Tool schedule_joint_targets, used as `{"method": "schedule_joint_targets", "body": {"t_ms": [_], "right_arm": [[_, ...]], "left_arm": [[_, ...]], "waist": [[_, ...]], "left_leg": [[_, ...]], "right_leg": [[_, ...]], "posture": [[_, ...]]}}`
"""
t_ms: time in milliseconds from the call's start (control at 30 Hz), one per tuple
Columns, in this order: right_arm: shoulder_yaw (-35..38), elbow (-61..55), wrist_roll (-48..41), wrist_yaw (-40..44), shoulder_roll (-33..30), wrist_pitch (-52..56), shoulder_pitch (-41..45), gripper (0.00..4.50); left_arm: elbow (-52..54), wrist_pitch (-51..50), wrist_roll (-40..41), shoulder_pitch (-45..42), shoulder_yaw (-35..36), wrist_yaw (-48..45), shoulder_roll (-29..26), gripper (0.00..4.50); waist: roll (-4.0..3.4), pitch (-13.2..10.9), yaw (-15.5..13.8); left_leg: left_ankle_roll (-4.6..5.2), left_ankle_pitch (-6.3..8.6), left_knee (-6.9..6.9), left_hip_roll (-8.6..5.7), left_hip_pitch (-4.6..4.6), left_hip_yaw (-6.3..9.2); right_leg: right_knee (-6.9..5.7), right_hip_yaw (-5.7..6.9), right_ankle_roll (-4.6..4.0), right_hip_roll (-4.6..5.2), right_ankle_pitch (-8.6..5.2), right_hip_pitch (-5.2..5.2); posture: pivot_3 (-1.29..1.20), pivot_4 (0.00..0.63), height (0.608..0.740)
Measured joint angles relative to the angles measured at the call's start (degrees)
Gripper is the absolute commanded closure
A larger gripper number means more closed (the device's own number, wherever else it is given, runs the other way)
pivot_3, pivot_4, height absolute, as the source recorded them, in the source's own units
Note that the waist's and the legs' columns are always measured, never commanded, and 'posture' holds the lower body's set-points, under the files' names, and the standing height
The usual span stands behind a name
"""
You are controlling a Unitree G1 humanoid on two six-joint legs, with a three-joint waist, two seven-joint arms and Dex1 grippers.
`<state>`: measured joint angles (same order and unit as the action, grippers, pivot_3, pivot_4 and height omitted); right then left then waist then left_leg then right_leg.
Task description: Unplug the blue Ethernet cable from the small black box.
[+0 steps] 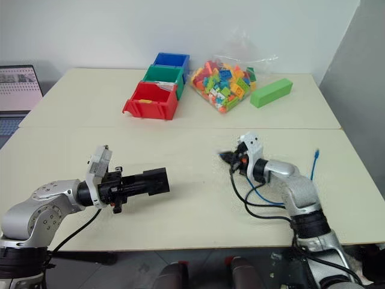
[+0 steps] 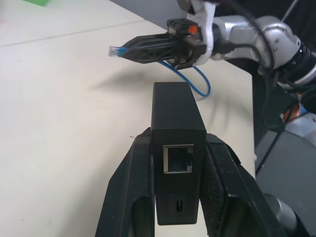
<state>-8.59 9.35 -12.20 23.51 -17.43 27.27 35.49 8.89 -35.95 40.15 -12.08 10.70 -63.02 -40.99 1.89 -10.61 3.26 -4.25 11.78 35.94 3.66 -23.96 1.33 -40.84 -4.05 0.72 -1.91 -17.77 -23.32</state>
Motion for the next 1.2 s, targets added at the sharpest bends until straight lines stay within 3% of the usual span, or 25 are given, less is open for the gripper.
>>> {"method": "schedule_joint_targets", "body": {"t_ms": [67, 133, 167, 267, 400, 533, 767, 1033, 1100, 1200], "right_arm": [[0.0, 6.5, 5.4, -6.5, 1.2, -3.6, 2.4, 4.46], [0.1, 9.8, 7.3, -8.9, 1.8, -4.9, 2.9, 3.76], [0.1, 11.2, 7.9, -9.5, 2.2, -5.3, 2.9, 3.75], [0.3, 13.8, 8.9, -10.3, 3.2, -6.0, 2.9, 2.99], [0.9, 11.1, 8.8, -8.6, 2.3, -6.7, 2.8, 2.14], [1.0, -1.0, 6.0, -1.3, -0.4, -5.9, 1.2, 1.29], [-1.8, -18.9, -2.9, 12.9, -4.5, 2.7, -1.1, 1.29], [-5.8, -26.5, -5.1, 16.7, -5.7, 11.3, -0.4, 1.29], [-6.0, -26.6, -4.9, 16.7, -5.8, 12.0, -0.3, 1.25], [-6.2, -26.7, -4.9, 16.7, -5.8, 12.5, -0.3, 1.25]], "left_arm": [[-0.4, 0.8, -0.8, -0.5, 0.0, 2.3, 1.1, 3.7], [-0.6, 1.6, -1.4, -0.8, 0.0, 3.5, 1.6, 3.7], [-0.8, 1.9, -1.8, -1.1, 0.0, 4.0, 1.9, 3.7], [-2.3, 3.9, -3.2, -1.9, 0.0, 5.9, 2.9, 3.7], [-5.4, 8.0, -6.8, -3.7, -0.1, 9.8, 5.2, 3.7], [-17.9, 20.4, -17.7, -11.7, 0.6, 23.9, 10.0, 3.7], [-35.4, 35.0, -25.7, -18.9, 1.7, 35.3, 13.5, 3.7], [-52.4, 41.8, -27.4, -23.0, 1.0, 34.1, 15.7, 3.7], [-54.3, 43.3, -27.5, -23.7, 1.0, 33.3, 15.7, 2.99], [-55.7, 43.5, -27.2, -24.1, 1.1, 31.4, 15.7, 2.28]], "waist": [[0.01, 0.0, -0.1], [0.01, 0.0, -0.2], [0.0, 0.0, -0.2], [-0.01, 0.0, -0.1], [-0.03, 0.0, -0.1], [-0.01, 0.0, -0.8], [0.0, 0.0, -0.8], [0.01, 0.0, -1.1], [0.01, 0.0, -1.2], [0.01, 0.0, -1.2]], "left_leg": [[0.0, 0.0, -0.01, 0.0, -0.01, 0.01], [0.0, 0.0, -0.02, 0.0, -0.02, 0.01], [0.0, 0.0, -0.03, 0.0, -0.02, 0.0], [0.0, 0.0, -0.04, 0.0, -0.02, -0.01], [0.0, 0.0, -0.03, 0.0, -0.01, 0.0], [0.0, 0.0, 0.0, 0.01, -0.03, 0.04], [0.0, 0.0, -0.01, 0.0, -0.02, -0.02], [0.0, 0.0, 0.02, -0.01, -0.05, 0.01], [0.0, 0.0, 0.01, -0.02, -0.04, 0.02], [0.0, 0.0, 0.02, -0.02, -0.04, 0.01]], "right_leg": [[0.01, -0.02, -0.18, 0.0, 0.1, 0.0], [0.03, -0.02, -0.23, 0.01, 0.12, 0.0], [0.02, -0.03, -0.24, 0.01, 0.12, 0.01], [0.02, -0.03, -0.24, 0.01, 0.12, 0.0], [-0.01, -0.01, -0.22, 0.0, 0.12, 0.0], [-0.01, 0.02, -0.17, 0.0, 0.1, 0.01], [0.02, 0.14, -0.26, -0.01, 0.15, 0.02], [0.01, 0.28, -0.21, 0.0, 0.16, 0.03], [0.01, 0.3, -0.21, 0.0, 0.16, 0.03], [0.0, 0.29, -0.21, 0.0, 0.16, 0.03]], "posture": [[0.0, 0.15, 0.74], [0.0, 0.15, 0.74], [0.0, 0.15, 0.74], [0.0, 0.15, 0.74], [0.0, 0.15, 0.74], [0.0, 0.15, 0.74], [0.0, 0.15, 0.74], [0.0, 0.15, 0.74], [0.0, 0.15, 0.74], [0.0, 0.15, 0.74]]}}
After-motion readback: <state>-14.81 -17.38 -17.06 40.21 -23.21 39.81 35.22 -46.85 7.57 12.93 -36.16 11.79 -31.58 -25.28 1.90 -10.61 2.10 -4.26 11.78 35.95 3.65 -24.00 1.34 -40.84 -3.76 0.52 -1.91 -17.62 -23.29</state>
